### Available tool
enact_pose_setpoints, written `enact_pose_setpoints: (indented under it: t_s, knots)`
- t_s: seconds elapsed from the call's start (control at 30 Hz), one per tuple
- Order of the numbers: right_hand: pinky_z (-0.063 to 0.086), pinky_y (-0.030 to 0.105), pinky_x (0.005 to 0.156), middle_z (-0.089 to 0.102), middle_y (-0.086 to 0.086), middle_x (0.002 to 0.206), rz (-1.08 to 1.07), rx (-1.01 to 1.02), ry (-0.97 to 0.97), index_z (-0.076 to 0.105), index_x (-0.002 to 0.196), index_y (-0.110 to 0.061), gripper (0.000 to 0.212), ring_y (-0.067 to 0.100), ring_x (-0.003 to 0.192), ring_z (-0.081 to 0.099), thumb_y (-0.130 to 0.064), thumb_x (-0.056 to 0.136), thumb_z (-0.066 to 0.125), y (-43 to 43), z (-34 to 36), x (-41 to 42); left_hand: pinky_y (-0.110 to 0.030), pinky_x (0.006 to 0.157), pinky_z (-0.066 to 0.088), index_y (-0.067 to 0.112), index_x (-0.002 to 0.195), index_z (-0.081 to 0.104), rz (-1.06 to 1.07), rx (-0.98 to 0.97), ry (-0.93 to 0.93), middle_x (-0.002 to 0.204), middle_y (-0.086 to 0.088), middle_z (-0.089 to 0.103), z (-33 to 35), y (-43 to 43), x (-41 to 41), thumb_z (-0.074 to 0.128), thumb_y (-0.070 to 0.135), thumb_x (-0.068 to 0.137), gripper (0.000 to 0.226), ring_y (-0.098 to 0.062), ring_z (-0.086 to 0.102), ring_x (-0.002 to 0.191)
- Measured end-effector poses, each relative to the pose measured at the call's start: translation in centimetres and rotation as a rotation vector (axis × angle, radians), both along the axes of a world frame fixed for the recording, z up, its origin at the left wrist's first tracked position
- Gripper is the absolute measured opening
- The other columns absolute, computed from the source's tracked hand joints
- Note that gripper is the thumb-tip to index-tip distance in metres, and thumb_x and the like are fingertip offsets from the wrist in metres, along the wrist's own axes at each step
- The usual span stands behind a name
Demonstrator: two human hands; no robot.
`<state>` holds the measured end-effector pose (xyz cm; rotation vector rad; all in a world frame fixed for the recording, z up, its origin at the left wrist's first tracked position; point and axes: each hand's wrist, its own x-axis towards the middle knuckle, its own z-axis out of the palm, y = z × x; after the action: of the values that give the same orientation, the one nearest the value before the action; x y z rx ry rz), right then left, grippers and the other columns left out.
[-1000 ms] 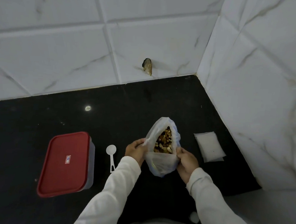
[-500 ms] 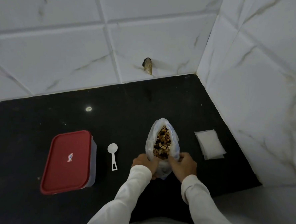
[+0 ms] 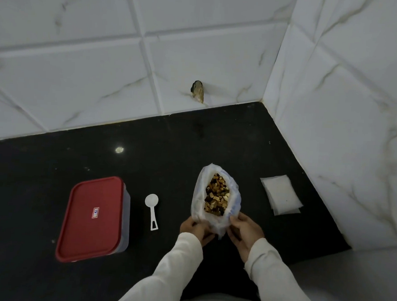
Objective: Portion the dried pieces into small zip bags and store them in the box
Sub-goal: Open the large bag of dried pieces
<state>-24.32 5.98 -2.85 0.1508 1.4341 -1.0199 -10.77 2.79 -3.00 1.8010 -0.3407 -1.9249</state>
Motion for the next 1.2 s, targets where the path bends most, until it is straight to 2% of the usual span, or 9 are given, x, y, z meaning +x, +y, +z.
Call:
enact_pose_setpoints:
  t_s: [0.13, 0.4, 0.5, 0.6, 0.73, 0.87, 1.0, 1.1, 1.2]
  knots:
    - [0.058, 0.039, 0.084, 0.072, 0.009, 0.093, 0.232, 0.130, 0.198, 0.065, 0.097, -0.017, 0.051, 0.025, 0.087, 0.071, -0.047, 0.062, 0.087, 0.5, 0.1, 1.0, -0.034, 0.066, 0.060, 0.014, 0.098, 0.067, -0.283, -0.018, -0.199, 0.084, -0.011, 0.075, 0.6, 0.2, -0.1, 0.064, 0.024, 0.093, 0.011, -0.024, 0.073, 0.074]
    - [0.057, 0.043, 0.085, 0.075, 0.013, 0.084, 0.135, 0.109, 0.209, 0.071, 0.090, -0.011, 0.014, 0.029, 0.083, 0.072, -0.003, 0.079, 0.072, 0.3, 0.9, 0.8, -0.029, 0.057, 0.060, 0.004, 0.097, 0.064, -0.141, -0.091, -0.101, 0.089, -0.021, 0.072, 1.0, -0.3, -1.1, 0.063, -0.007, 0.087, 0.015, -0.028, 0.072, 0.068]
    - [0.057, 0.039, 0.074, 0.073, 0.019, 0.089, -0.070, 0.033, 0.061, 0.071, 0.092, -0.004, 0.019, 0.032, 0.084, 0.070, 0.009, 0.079, 0.065, -0.1, 1.5, 0.9, -0.030, 0.056, 0.060, 0.003, 0.099, 0.064, -0.013, -0.015, 0.027, 0.089, -0.021, 0.071, 1.4, -0.6, -1.2, 0.061, -0.016, 0.082, 0.025, -0.030, 0.069, 0.073]
    - [0.056, 0.034, 0.069, 0.066, 0.021, 0.100, -0.234, -0.049, -0.168, 0.065, 0.106, 0.004, 0.029, 0.029, 0.087, 0.064, 0.015, 0.082, 0.052, -0.6, 1.2, 1.0, -0.028, 0.048, 0.057, -0.004, 0.097, 0.063, 0.111, 0.060, 0.157, 0.062, -0.016, 0.069, 1.0, -0.9, -1.2, 0.047, -0.022, 0.081, 0.030, -0.030, 0.064, 0.070]
    - [0.057, 0.029, 0.054, 0.059, 0.021, 0.087, -0.222, 0.037, -0.251, 0.059, 0.102, 0.005, 0.027, 0.027, 0.080, 0.058, 0.016, 0.087, 0.039, -0.4, 0.6, 1.4, -0.028, 0.040, 0.054, -0.007, 0.099, 0.059, 0.138, 0.142, 0.183, 0.060, -0.017, 0.064, -0.3, -0.4, -1.3, 0.029, -0.024, 0.083, 0.037, -0.033, 0.058, 0.069]
    - [0.055, 0.037, 0.070, 0.062, 0.021, 0.100, -0.092, 0.187, -0.059, 0.065, 0.103, 0.000, 0.034, 0.033, 0.099, 0.059, 0.017, 0.083, 0.043, -0.4, 0.2, 0.6, -0.044, 0.061, 0.059, -0.001, 0.105, 0.060, -0.121, 0.177, -0.029, 0.086, -0.025, 0.068, -0.4, -1.0, -0.7, 0.048, -0.020, 0.086, 0.030, -0.038, 0.068, 0.078]
    - [0.051, 0.041, 0.092, 0.058, 0.006, 0.117, -0.005, 0.142, 0.332, 0.058, 0.116, -0.018, 0.028, 0.022, 0.105, 0.056, -0.007, 0.090, 0.058, 0.0, 1.0, -0.3, -0.041, 0.070, 0.063, 0.007, 0.115, 0.059, -0.409, 0.023, -0.378, 0.090, -0.015, 0.072, 0.2, -1.7, 1.6, 0.063, 0.021, 0.092, 0.027, -0.030, 0.075, 0.073]
    - [0.050, 0.026, 0.074, 0.054, -0.002, 0.119, 0.256, -0.079, 0.731, 0.053, 0.119, -0.024, 0.036, 0.012, 0.099, 0.057, -0.039, 0.089, 0.065, -0.4, 2.3, -0.8, -0.035, 0.085, 0.053, 0.018, 0.119, 0.051, -0.588, -0.359, -0.783, 0.108, -0.003, 0.064, 0.7, -2.6, 2.6, 0.061, 0.055, 0.088, 0.050, -0.025, 0.066, 0.097]
    - [0.043, 0.023, 0.073, 0.050, -0.004, 0.117, 0.550, -0.125, 0.877, 0.050, 0.112, -0.030, 0.042, 0.011, 0.100, 0.055, -0.054, 0.082, 0.067, -3.0, 2.7, -1.1, -0.036, 0.089, 0.046, 0.020, 0.127, 0.051, -0.781, -0.475, -0.900, 0.121, -0.002, 0.059, 0.6, -4.4, 1.3, 0.060, 0.062, 0.086, 0.060, -0.026, 0.059, 0.113]
